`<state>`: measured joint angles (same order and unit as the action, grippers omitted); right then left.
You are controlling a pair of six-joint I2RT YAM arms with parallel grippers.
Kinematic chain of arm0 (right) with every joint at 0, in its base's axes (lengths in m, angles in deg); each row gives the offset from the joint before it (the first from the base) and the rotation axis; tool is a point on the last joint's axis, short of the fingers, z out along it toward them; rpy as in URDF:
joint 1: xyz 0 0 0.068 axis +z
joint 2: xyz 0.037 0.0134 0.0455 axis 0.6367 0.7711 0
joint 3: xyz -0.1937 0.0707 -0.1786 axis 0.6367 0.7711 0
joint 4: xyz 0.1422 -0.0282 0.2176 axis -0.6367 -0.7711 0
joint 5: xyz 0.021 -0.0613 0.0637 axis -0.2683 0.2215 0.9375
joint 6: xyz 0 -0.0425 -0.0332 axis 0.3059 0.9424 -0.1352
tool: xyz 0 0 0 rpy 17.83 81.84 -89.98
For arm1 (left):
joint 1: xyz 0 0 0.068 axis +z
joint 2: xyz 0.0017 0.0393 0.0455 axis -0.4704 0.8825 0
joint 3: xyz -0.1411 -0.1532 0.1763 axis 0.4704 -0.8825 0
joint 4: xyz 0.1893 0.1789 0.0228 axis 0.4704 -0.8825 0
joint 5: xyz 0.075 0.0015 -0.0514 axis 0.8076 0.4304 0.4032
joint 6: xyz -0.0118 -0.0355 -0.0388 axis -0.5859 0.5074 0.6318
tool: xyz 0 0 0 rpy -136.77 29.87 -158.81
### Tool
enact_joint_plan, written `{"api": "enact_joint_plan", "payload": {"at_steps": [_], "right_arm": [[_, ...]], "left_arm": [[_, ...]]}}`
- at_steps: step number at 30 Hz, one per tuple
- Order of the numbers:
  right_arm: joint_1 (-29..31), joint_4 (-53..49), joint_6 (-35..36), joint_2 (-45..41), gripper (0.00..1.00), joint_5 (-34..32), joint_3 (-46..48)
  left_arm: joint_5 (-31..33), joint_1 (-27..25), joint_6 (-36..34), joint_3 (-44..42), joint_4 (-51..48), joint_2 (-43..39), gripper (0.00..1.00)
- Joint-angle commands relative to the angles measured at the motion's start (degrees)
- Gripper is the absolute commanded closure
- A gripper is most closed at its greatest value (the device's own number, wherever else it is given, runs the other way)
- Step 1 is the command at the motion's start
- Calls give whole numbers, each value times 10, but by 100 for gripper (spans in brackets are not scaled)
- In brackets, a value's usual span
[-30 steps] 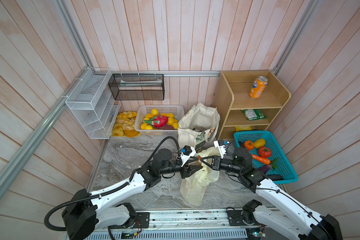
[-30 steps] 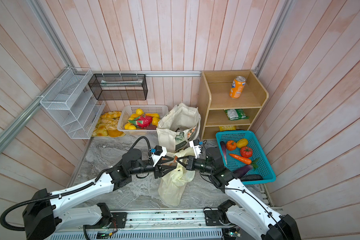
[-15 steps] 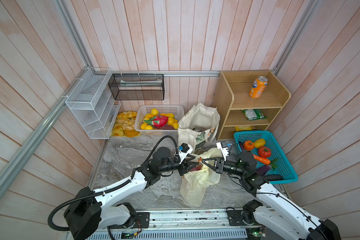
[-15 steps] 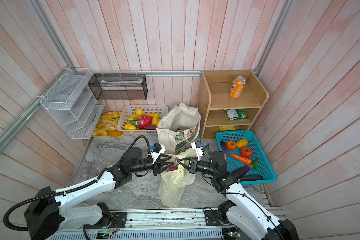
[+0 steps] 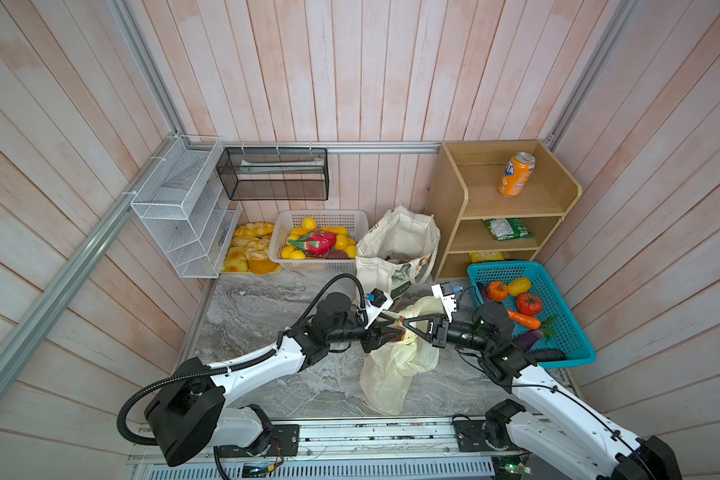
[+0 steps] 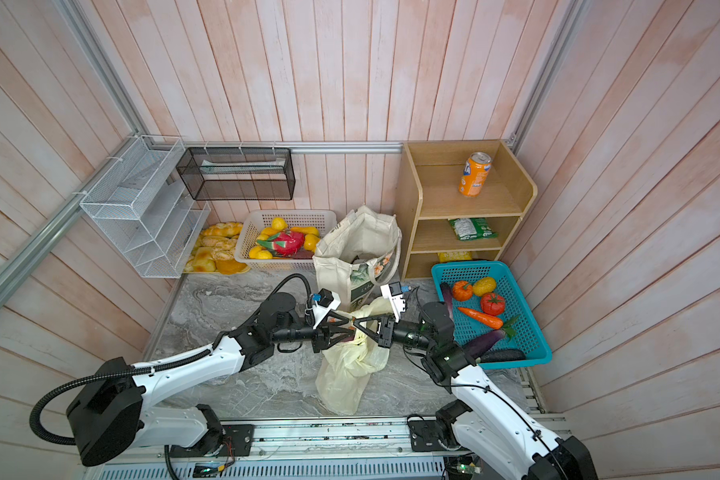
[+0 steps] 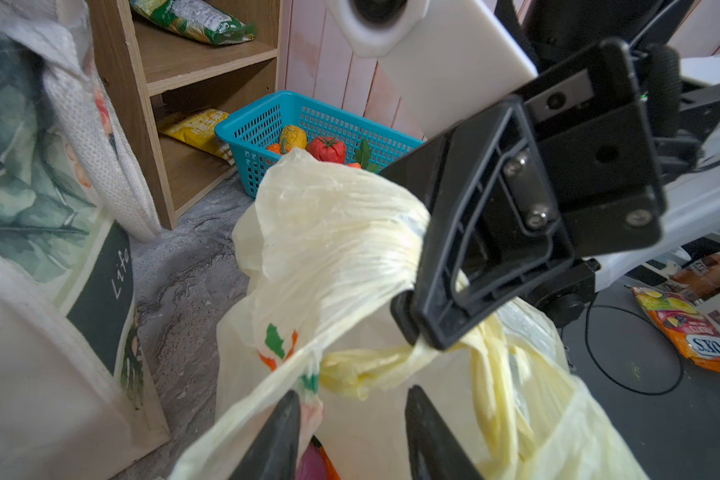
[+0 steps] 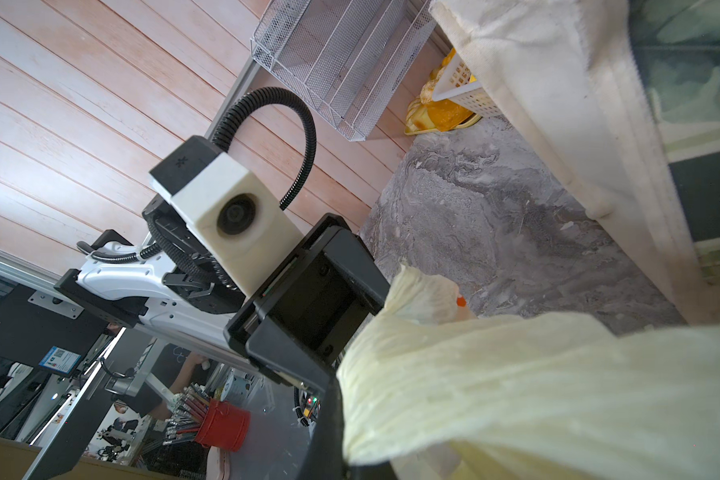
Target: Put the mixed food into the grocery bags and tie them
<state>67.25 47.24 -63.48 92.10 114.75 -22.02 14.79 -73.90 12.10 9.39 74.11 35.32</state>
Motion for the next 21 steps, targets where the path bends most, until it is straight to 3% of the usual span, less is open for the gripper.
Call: {"api": "enact_joint_plan", "payload": {"at_steps": [1, 6, 10, 11, 14, 16, 17, 19, 21], "right_arm": [[-1, 22, 4, 3, 100, 14, -3], [-1, 25, 2, 7, 100, 14, -3], [-1, 27, 2, 12, 100, 14, -6], [-1, 28, 1, 13, 100, 14, -6], [-2, 2, 9, 11, 99, 5, -21], [-6, -52, 26, 0, 69, -10, -38], [-8, -82, 35, -9, 60, -21, -47], [-14, -141, 50, -36, 51, -49, -60], [-26, -186, 54, -63, 49, -65, -69]], "left_arm": [[-22, 1, -3, 29, 23, 12, 54], [-40, -1, 2, 40, 36, 23, 56], [-44, -2, 2, 40, 32, 23, 96], [-42, -2, 2, 38, 29, 22, 100], [-22, -2, 4, 30, 21, 11, 100], [10, -1, 6, 22, 14, -2, 100], [25, -1, 6, 19, 10, -7, 100], [44, 4, 6, 14, 5, -15, 100], [47, 7, 6, 14, -1, -14, 100]]}}
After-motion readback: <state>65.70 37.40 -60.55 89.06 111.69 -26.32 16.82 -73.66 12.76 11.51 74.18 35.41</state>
